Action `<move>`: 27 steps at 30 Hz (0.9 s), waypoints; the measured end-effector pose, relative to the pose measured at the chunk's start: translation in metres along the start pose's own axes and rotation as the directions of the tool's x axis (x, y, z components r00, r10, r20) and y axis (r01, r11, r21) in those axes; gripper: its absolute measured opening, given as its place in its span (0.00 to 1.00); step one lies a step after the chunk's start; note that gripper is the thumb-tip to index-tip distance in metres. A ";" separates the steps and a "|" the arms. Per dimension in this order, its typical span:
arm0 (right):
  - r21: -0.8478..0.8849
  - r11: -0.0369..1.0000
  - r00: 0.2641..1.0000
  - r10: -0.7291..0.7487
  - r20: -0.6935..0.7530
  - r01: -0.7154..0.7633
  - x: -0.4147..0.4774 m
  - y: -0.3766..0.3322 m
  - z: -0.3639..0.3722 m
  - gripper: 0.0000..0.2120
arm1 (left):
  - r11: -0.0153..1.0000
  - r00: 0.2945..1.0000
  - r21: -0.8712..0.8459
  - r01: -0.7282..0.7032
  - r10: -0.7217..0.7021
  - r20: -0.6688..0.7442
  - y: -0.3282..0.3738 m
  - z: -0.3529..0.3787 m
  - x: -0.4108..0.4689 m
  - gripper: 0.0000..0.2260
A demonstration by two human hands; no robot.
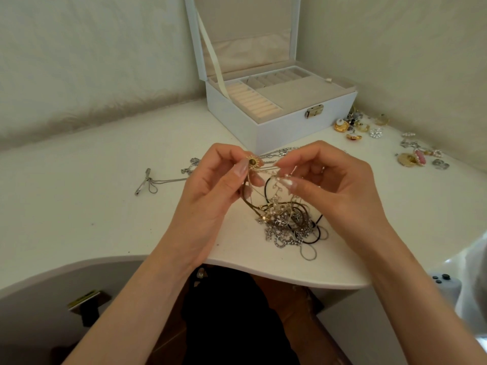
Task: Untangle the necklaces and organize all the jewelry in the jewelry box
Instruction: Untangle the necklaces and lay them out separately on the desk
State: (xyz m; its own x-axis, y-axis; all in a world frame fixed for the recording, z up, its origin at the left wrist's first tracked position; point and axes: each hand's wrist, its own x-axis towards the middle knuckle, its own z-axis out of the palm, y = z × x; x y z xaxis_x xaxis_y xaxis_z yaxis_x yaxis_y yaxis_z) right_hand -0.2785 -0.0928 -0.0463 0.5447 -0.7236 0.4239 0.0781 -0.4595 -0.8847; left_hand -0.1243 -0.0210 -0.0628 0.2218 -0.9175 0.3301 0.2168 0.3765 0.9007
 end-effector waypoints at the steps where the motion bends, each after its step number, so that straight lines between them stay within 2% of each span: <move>1: 0.012 1.000 1.000 -0.013 0.002 0.012 0.000 -0.001 -0.001 0.12 | 1.000 1.000 0.005 0.000 0.000 -0.005 0.000 -0.001 0.000 0.01; 6: 0.068 0.997 0.999 -0.046 -0.019 0.047 -0.001 -0.001 -0.001 0.11 | 0.995 1.000 0.097 -0.010 0.009 0.010 -0.002 -0.002 -0.001 0.05; 10: 0.105 0.992 0.997 -0.061 -0.046 0.066 0.000 -0.002 -0.002 0.09 | 0.992 1.000 0.127 0.002 -0.004 0.019 -0.002 -0.001 0.000 0.04; 13: 0.070 0.997 0.999 -0.039 -0.019 0.040 0.000 -0.002 -0.001 0.09 | 0.991 1.000 0.135 0.007 -0.010 0.024 -0.001 -0.001 0.000 0.02; 18: -0.089 0.995 0.999 -0.034 -0.004 0.033 0.002 0.002 0.001 0.08 | 0.987 0.999 0.159 0.011 -0.016 0.030 -0.001 0.000 -0.001 0.01; 27: -0.077 0.996 0.999 -0.050 -0.017 0.049 0.001 0.000 0.001 0.04 | 0.982 0.997 0.188 -0.007 -0.006 0.071 -0.003 0.004 -0.002 0.02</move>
State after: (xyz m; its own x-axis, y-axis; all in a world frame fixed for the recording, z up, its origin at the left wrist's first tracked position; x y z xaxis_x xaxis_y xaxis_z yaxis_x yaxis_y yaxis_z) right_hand -0.2777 -0.0929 -0.0463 0.5261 -0.7080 0.4711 0.0404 -0.5325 -0.8455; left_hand -0.1292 -0.0212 -0.0653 0.1524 -0.9266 0.3437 0.0322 0.3522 0.9354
